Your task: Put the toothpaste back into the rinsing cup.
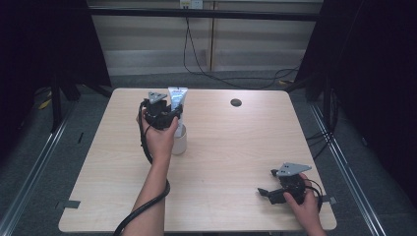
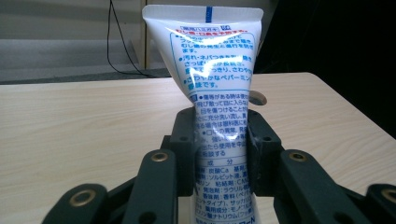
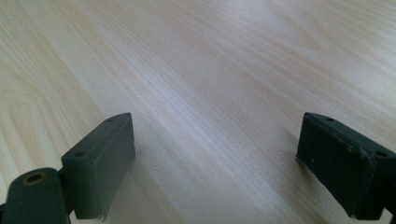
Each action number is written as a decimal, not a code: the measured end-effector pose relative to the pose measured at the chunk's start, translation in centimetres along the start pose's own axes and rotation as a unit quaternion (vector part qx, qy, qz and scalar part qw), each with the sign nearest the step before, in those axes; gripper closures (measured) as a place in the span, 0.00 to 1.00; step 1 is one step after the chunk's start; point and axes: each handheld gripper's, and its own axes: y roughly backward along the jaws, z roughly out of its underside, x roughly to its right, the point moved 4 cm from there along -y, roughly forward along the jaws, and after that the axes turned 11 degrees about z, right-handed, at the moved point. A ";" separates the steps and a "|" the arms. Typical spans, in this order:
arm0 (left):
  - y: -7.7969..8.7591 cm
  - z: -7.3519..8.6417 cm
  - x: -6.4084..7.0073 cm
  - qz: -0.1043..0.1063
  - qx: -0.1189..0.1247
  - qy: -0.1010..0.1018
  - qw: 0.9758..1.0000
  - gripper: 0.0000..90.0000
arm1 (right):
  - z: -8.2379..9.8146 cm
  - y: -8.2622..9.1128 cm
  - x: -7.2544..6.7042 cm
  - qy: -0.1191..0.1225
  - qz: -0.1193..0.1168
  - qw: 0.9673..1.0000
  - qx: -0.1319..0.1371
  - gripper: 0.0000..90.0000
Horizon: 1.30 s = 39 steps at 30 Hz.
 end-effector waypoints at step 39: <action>-1.3 1.4 -1.1 -0.016 -0.003 0.010 1.000 0.75 | 0.0 0.0 0.0 0.000 0.000 1.000 0.000 0.12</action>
